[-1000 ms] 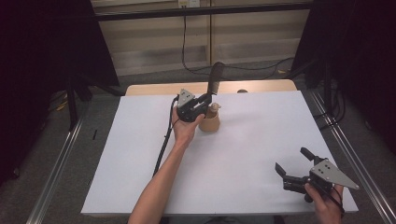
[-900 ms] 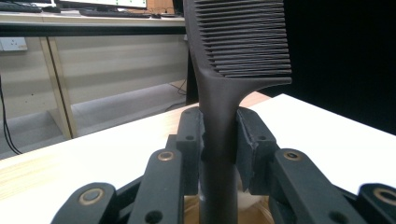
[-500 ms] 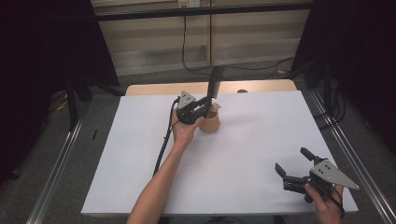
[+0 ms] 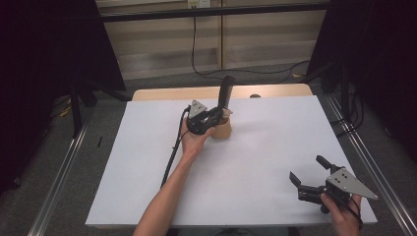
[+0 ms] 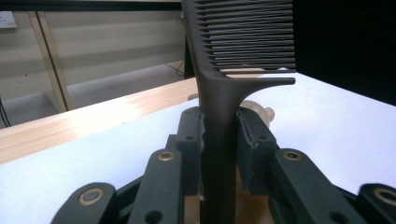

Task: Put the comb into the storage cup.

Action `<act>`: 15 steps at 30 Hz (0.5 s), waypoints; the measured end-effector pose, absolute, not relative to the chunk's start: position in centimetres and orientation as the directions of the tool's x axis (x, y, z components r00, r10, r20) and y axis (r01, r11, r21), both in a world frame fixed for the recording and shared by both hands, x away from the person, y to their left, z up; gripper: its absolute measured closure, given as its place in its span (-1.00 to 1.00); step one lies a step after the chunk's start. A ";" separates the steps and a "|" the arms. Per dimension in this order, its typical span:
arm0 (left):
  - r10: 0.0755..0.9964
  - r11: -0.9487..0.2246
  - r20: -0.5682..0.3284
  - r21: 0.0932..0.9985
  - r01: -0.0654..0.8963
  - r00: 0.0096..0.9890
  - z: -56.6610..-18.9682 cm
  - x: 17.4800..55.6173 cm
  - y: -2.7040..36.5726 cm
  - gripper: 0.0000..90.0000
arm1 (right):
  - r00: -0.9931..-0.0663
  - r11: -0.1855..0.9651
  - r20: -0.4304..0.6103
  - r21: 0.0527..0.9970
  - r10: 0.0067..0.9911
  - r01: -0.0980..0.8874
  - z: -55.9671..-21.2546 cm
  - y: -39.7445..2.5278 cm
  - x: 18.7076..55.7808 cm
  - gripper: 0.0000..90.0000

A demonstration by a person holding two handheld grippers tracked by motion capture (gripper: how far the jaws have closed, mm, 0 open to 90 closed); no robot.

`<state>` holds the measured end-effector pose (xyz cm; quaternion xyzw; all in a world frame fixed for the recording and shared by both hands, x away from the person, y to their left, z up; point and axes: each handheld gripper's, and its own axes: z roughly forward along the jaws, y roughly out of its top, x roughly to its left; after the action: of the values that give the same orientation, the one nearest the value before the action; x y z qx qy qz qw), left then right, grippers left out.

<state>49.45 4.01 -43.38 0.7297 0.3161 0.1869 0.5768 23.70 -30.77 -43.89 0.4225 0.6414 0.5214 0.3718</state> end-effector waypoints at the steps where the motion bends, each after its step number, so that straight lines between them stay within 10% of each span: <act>1: 0.676 -0.139 -0.088 0.960 0.245 0.731 -43.4 49.4 4.0 0.62 | -0.367 0.099 -0.036 0.983 0.930 0.154 -43.9 -30.8 23.7 -1.00; 15: 0.669 -0.160 -0.078 0.956 0.246 0.739 -43.3 49.2 4.1 0.62 | -0.368 0.101 -0.037 0.982 0.929 0.156 -43.9 -30.7 23.8 -1.00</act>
<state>49.24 4.06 -43.34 0.7385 0.3100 0.1858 0.5692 23.77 -30.74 -43.92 0.4222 0.6427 0.5207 0.3709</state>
